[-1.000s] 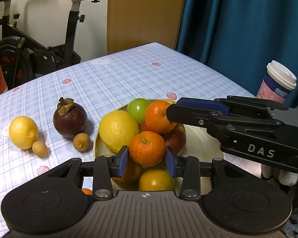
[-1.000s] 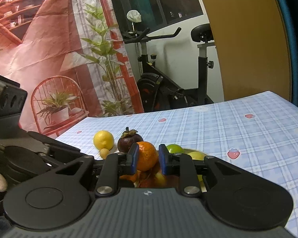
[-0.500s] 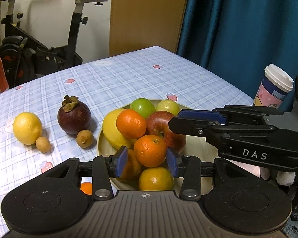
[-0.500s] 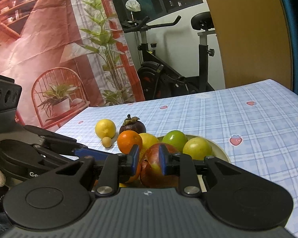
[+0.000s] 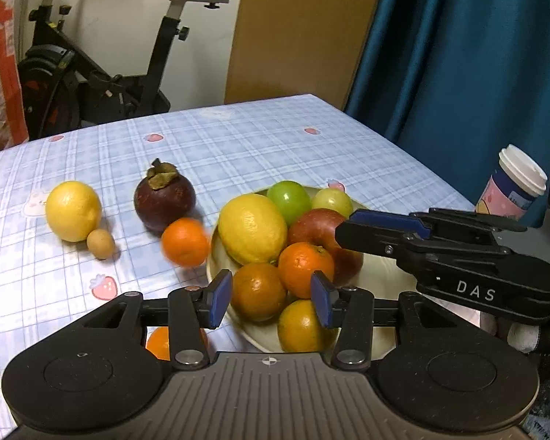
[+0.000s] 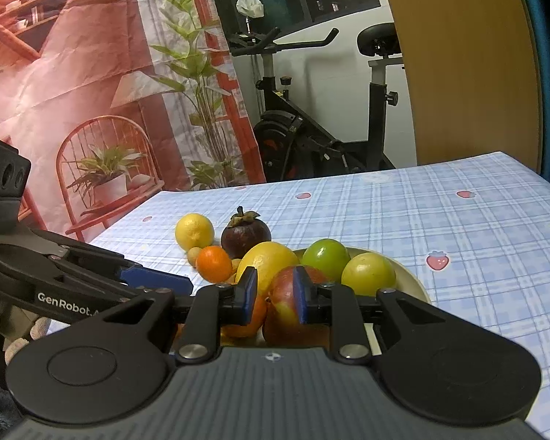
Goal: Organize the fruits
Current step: 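Move the left tool to a small tangerine on the table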
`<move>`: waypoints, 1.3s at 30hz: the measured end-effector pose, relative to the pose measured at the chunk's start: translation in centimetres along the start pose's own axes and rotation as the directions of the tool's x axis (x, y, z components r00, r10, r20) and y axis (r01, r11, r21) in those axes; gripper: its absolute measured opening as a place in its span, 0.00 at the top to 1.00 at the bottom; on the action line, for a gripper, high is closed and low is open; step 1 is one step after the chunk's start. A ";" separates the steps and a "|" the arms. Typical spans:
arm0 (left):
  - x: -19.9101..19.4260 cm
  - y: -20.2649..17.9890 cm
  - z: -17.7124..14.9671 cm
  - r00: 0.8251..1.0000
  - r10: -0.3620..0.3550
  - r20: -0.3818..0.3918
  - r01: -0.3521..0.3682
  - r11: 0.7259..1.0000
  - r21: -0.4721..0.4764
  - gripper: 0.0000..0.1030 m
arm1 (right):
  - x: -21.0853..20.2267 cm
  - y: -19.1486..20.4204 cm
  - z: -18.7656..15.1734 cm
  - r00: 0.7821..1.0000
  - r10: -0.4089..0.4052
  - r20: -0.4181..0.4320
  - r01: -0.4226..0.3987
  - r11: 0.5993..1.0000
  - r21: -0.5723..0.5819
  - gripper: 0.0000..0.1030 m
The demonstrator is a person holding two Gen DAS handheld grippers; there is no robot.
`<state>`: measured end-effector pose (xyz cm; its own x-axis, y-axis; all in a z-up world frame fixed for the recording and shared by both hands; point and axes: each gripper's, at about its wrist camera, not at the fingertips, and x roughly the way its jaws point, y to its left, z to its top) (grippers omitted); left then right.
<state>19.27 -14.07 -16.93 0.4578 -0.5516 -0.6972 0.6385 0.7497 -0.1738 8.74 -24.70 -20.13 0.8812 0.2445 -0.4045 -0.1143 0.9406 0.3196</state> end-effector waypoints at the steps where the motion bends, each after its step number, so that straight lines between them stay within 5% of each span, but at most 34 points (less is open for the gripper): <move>1: -0.1 0.3 0.0 1.000 0.002 0.008 -0.002 1.000 -0.010 0.52 | 0.0 0.0 0.0 1.000 0.000 0.000 0.000 1.000 -0.002 0.77; 6: -1.4 3.0 0.2 0.995 0.073 0.065 -0.067 0.993 -0.094 0.52 | 0.0 -0.2 0.0 1.000 -0.006 0.003 0.006 1.000 -0.001 0.77; 10: -1.4 6.5 0.0 0.986 0.160 0.040 -0.151 0.973 -0.173 0.55 | 0.3 -0.2 0.1 1.000 -0.017 0.000 0.017 1.000 -0.002 0.77; 19: -4.5 9.6 -1.8 0.984 0.175 0.025 -0.164 0.957 -0.238 0.59 | 0.3 0.0 0.0 1.000 -0.015 0.004 0.015 1.000 -0.008 0.77; 23: -8.6 12.0 -3.2 0.959 0.278 0.061 -0.242 0.910 -0.338 0.58 | 0.2 0.2 0.0 1.000 -0.014 0.012 0.014 1.000 -0.014 0.77; 28: -12.2 14.2 -6.6 0.923 0.383 -0.036 -0.360 0.828 -0.430 0.58 | 0.2 0.2 0.1 1.000 -0.017 0.023 0.017 1.000 -0.009 0.77; 30: -13.2 14.3 -7.7 0.896 0.438 -0.074 -0.426 0.799 -0.424 0.56 | 0.1 0.3 0.1 1.000 -0.015 0.025 0.015 1.000 -0.011 0.77; 34: -13.8 15.9 -8.8 0.862 0.501 -0.080 -0.475 0.742 -0.473 0.53 | 0.2 0.3 0.0 1.000 -0.008 0.024 0.008 1.000 -0.010 0.77; 39: -12.1 16.7 -7.9 0.842 0.538 -0.044 -0.499 0.744 -0.444 0.53 | 0.1 1.1 0.0 1.000 -0.003 0.020 0.004 0.999 -0.037 0.77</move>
<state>19.53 8.00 -16.85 0.7015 -0.0448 -0.7113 -0.0280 0.9955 -0.0903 8.67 -23.60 -19.81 0.8905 0.2367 -0.3886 -0.1278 0.9498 0.2857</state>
